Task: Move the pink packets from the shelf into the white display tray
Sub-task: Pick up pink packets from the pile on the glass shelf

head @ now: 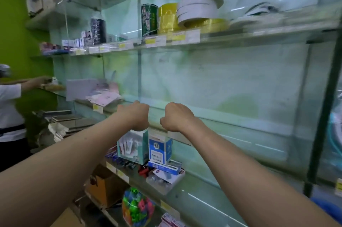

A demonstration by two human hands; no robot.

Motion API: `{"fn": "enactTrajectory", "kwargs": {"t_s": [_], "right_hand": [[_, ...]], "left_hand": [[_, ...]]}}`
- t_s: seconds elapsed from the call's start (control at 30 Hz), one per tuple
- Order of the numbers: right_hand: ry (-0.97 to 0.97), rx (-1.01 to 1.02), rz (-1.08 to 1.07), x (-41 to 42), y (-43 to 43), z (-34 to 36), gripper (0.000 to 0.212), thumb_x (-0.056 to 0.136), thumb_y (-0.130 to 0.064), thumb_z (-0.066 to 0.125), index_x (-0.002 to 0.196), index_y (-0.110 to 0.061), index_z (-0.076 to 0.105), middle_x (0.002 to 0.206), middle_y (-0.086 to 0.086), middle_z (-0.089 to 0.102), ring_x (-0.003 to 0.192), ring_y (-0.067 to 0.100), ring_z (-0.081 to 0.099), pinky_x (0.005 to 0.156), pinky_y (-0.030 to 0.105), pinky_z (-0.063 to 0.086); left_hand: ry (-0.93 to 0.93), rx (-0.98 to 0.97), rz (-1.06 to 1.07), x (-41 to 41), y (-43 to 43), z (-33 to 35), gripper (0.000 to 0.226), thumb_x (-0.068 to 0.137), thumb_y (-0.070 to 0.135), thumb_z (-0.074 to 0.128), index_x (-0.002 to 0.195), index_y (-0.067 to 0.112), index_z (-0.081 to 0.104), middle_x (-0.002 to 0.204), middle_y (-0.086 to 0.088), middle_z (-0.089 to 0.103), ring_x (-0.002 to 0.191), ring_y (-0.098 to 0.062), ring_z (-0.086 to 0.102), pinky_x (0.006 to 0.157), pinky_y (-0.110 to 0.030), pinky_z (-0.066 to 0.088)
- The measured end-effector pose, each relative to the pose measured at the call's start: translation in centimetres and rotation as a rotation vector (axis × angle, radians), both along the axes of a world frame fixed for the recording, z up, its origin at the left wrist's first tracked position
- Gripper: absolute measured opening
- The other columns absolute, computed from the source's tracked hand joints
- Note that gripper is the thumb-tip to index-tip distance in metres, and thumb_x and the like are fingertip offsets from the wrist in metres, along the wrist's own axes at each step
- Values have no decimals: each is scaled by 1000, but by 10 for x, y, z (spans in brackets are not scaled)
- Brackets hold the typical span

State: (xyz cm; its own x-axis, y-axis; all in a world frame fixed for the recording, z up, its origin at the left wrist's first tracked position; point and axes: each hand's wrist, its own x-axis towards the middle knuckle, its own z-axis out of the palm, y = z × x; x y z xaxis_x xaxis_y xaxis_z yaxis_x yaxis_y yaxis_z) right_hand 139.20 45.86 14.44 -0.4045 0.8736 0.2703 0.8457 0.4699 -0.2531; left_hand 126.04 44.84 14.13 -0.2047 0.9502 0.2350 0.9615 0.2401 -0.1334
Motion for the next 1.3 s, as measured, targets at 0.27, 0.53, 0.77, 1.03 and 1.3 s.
{"fn": "enactTrajectory", "kwargs": {"t_s": [0.27,0.53,0.77,1.03,1.3], "right_hand": [[-11,-17,23,-65,69,-6,31,89,-12,50,65,-14,31,69,2,37,80,26,42,47,27,24],[-27,-8,-4,-138,122,-13,30,89,-9,49,66,-14,31,70,2,38,80,26,42,47,28,23],[-9,-15,-65,-222,156,-15,28,91,-11,47,67,-15,32,83,5,46,86,26,44,55,29,31],[-5,-39,-164,-288,189,-15,24,91,-10,48,70,-13,36,89,8,50,87,27,44,65,32,34],[-48,-6,-206,-314,247,-14,31,91,-13,48,65,-14,31,66,2,37,78,27,43,46,27,24]], "left_hand": [[-15,6,24,-63,64,-4,54,91,30,53,142,22,37,145,-5,38,132,-26,39,104,-48,30],[-39,9,9,-137,116,-11,54,91,30,52,142,22,36,146,-4,37,131,-26,40,103,-46,33],[-33,9,-50,-222,157,-10,51,90,27,51,139,24,38,140,-7,39,126,-28,44,103,-45,30],[-38,-16,-138,-287,206,-6,51,91,29,50,140,24,37,143,-7,37,126,-29,44,100,-42,32],[-64,-7,-172,-318,259,-8,34,90,27,52,123,21,47,129,-7,46,117,-28,49,95,-43,35]]}}
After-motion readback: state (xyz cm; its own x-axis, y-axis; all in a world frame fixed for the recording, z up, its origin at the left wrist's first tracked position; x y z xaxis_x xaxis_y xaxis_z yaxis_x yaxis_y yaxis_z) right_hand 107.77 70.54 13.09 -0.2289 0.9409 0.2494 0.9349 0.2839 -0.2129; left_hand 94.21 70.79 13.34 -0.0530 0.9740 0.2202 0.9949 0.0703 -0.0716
